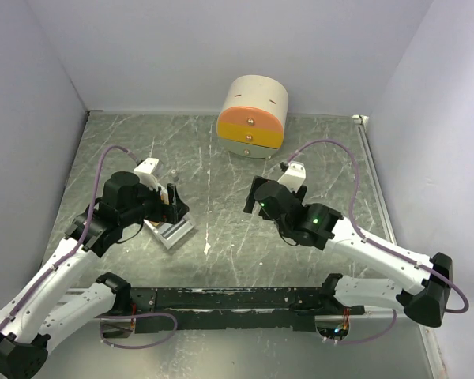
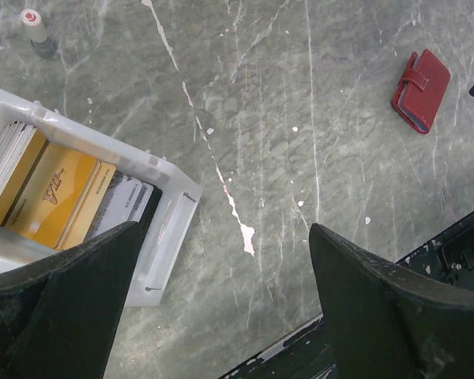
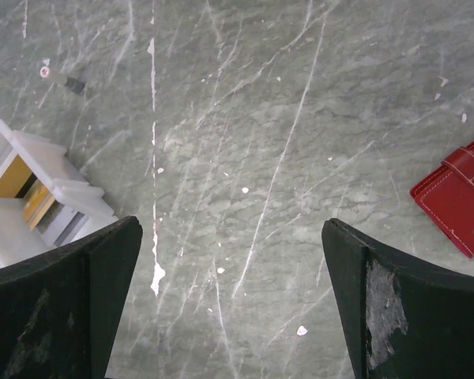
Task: Put the credit cards into the card holder
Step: Pick up the card holder from the center of the board.
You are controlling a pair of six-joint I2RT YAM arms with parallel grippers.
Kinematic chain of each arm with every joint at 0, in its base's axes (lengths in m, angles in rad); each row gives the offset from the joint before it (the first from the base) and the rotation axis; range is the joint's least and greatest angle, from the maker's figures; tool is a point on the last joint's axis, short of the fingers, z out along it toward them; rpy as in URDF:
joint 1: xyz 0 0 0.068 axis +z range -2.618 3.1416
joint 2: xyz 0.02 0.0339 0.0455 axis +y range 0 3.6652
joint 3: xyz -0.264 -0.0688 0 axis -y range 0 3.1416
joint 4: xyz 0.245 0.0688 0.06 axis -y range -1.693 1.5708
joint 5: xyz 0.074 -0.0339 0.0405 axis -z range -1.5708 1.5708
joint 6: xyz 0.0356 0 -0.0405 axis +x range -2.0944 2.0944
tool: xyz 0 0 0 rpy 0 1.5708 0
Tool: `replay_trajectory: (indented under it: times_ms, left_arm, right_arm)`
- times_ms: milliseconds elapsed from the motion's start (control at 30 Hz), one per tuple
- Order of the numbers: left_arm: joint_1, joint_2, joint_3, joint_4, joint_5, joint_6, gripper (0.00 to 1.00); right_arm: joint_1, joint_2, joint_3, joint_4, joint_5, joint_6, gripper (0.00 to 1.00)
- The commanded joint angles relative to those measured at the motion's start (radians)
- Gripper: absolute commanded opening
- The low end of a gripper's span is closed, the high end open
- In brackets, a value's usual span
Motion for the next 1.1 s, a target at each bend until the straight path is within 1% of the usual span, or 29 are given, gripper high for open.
replay_trajectory:
  times_ms: [0, 67, 133, 200, 300, 433, 567, 733, 867, 933, 1000, 1067]
  left_arm:
    - [0.011, -0.011, -0.003, 0.022, 0.017, 0.012, 0.99]
    - [0.011, -0.007, -0.001, 0.018, 0.013, 0.012, 0.99]
    - [0.012, -0.007, 0.001, 0.012, 0.007, 0.011, 0.99]
    - [0.011, -0.011, 0.000, 0.013, 0.004, 0.012, 1.00]
    - [0.011, -0.014, -0.004, 0.019, -0.003, 0.012, 0.99]
    - [0.011, -0.003, 0.005, 0.007, -0.014, 0.012, 0.99]
    - [0.012, -0.013, 0.006, 0.003, -0.028, 0.011, 0.98]
    - [0.012, -0.036, 0.001, 0.008, -0.032, 0.012, 0.98]
    - [0.011, -0.035, 0.004, 0.006, -0.028, 0.013, 0.98]
    - [0.011, -0.034, 0.003, 0.008, -0.023, 0.012, 0.98]
    - [0.011, -0.031, 0.004, 0.008, -0.020, 0.012, 0.98]
    - [0.011, -0.031, 0.004, 0.007, -0.019, 0.012, 0.98]
  right_arm:
    - [-0.004, 0.031, 0.049, -0.027, 0.044, 0.035, 1.00]
    - [-0.004, 0.050, 0.054, -0.046, 0.058, 0.057, 1.00]
    - [-0.004, 0.076, 0.061, -0.107, 0.112, 0.137, 1.00]
    - [-0.005, 0.092, 0.068, -0.144, 0.148, 0.167, 1.00]
    - [-0.006, 0.134, 0.102, -0.235, 0.187, 0.253, 1.00]
    - [-0.030, 0.171, 0.103, -0.330, 0.240, 0.366, 1.00]
    - [-0.144, 0.195, 0.079, -0.360, 0.195, 0.391, 0.94]
    - [-0.334, 0.186, 0.003, -0.293, 0.074, 0.333, 0.92]
    - [-0.397, 0.177, -0.042, -0.240, 0.064, 0.312, 0.86]
    - [-0.417, 0.195, -0.048, -0.246, 0.074, 0.348, 0.82]
    - [-0.445, 0.230, -0.042, -0.281, 0.079, 0.402, 0.82]
    - [-0.467, 0.270, -0.043, -0.281, 0.075, 0.403, 0.82]
